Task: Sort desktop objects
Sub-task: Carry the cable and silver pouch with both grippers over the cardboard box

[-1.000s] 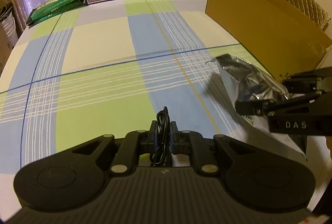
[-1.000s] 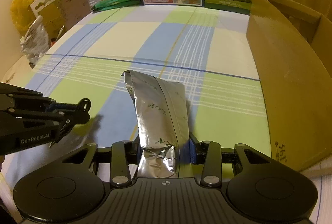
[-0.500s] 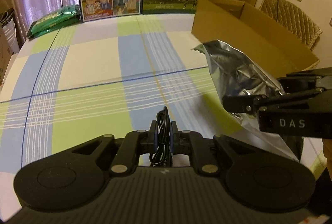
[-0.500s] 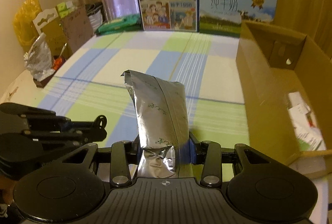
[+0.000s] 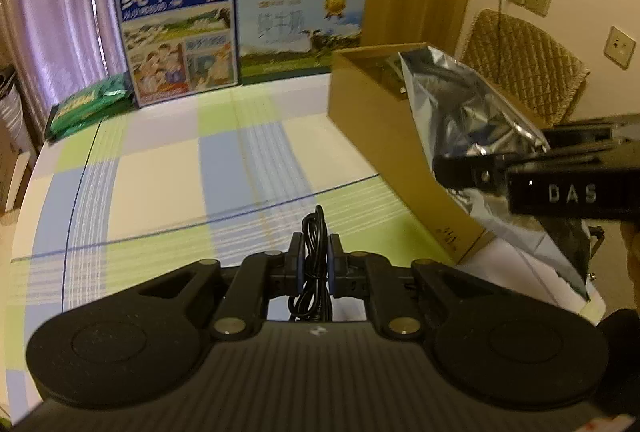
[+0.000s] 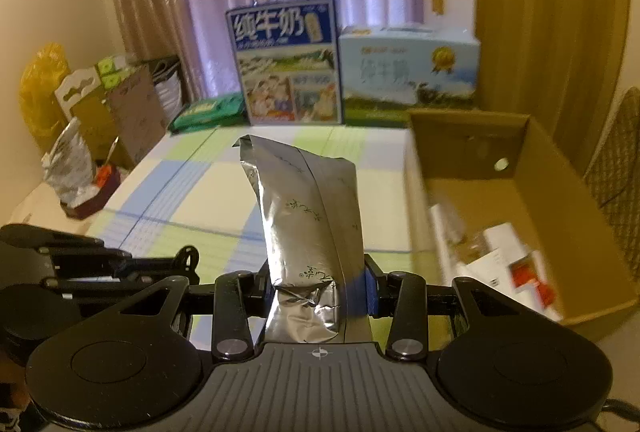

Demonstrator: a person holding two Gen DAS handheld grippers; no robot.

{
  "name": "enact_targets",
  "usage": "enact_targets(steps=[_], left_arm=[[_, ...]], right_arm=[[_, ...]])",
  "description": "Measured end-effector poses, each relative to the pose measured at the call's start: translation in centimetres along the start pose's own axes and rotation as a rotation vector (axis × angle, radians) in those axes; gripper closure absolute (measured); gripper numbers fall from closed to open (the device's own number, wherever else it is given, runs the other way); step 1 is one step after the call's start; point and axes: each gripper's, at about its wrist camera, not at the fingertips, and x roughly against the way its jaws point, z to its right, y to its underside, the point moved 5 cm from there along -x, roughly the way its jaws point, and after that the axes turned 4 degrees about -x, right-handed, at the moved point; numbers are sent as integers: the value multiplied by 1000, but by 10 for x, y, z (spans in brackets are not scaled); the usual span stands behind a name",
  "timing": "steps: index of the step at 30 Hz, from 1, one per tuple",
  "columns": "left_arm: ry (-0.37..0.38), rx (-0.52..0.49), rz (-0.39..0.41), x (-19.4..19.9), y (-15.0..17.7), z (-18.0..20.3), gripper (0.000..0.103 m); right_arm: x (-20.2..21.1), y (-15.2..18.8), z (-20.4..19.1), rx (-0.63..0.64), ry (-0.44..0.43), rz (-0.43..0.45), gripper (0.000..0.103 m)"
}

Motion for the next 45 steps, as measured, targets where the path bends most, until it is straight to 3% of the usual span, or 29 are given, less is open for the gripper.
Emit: enact_targets(steps=[12, 26, 45], left_arm=[[58, -21, 8, -6, -32, 57, 96], [94, -87, -5, -31, -55, 109, 95], [173, -50, 21, -85, -119, 146, 96]], right_arm=[[34, -23, 66, -54, 64, 25, 65], [55, -27, 135, -88, 129, 40, 65], [15, -55, 193, -78, 170, -4, 65]])
